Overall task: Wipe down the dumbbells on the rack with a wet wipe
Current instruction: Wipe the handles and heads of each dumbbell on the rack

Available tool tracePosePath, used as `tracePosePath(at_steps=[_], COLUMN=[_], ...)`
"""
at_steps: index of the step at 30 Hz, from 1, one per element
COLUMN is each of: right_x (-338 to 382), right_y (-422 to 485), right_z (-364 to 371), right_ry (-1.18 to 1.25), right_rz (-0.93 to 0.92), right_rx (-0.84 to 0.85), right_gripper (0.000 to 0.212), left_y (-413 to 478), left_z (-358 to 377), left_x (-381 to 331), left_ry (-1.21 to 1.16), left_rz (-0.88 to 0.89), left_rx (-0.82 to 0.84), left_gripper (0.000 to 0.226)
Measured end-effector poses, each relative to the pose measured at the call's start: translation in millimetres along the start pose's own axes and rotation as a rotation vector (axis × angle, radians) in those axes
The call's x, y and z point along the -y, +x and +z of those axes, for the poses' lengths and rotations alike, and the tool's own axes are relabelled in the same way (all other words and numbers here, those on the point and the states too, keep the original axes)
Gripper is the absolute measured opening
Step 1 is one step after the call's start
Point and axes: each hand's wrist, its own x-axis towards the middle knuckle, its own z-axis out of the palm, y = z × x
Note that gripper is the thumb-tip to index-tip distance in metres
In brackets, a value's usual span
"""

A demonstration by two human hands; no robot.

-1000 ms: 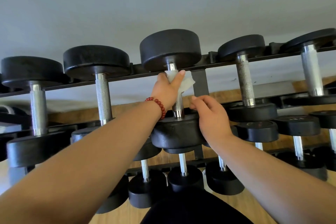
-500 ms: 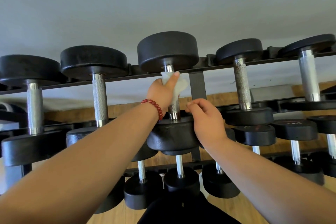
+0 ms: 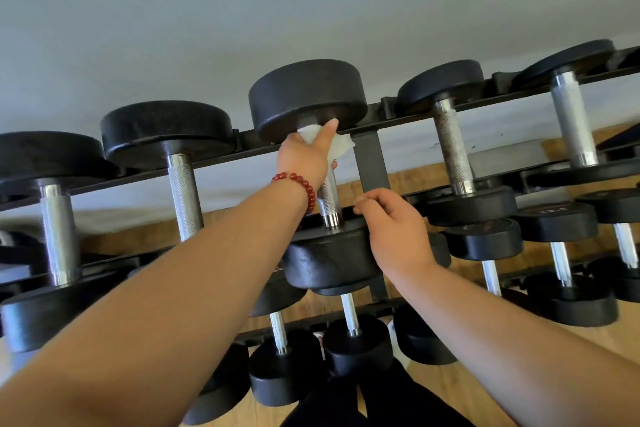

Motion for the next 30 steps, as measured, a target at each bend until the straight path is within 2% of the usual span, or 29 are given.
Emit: tracePosePath(at_steps=[4,7,13,18,23,26,30], right_x=[-1.2,0.1,1.3,2.1,0.9,1.3,3.2], right_y=[-3.0,-2.1,-4.0,-5.0,-3.5,-3.7,-4.2], right_z=[2.2,1.8,1.1,0.8,2.0,2.2,1.8], right_ry=[0.045,0.066,0.076,0.067,0.067,0.076,0.068], right_rz=[0.016,0.019,0.014,0.015,0.033,0.034,0.044], right_rx=[-0.016,-0.014,-0.002,0.004,-0.018,-0.016,-0.024], right_gripper=[0.018,0.017,0.014,0.017,0.018,0.019,0.021], left_y=[-5.5,-7.3,-2.8,-6.9,-1.0,-7.4,-5.5], left_z=[0.1,-2.1,-6.8,-10.2,-6.0,-4.0,-8.8], left_x=[12.5,20.7,1.4,18.9,-0.7,14.4,28.4], left_ry=[0.024,0.080,-0.150,-0.011,-0.191,-0.086,0.027], left_rz=[0.059,0.082,0.011,0.017,-0.004,0.034,0.020], left_rx=[0.032,0.094,0.115,0.186,0.087,0.120,0.217], left_gripper=[0.028,0.028,0.025,0.032,0.023,0.031,0.063])
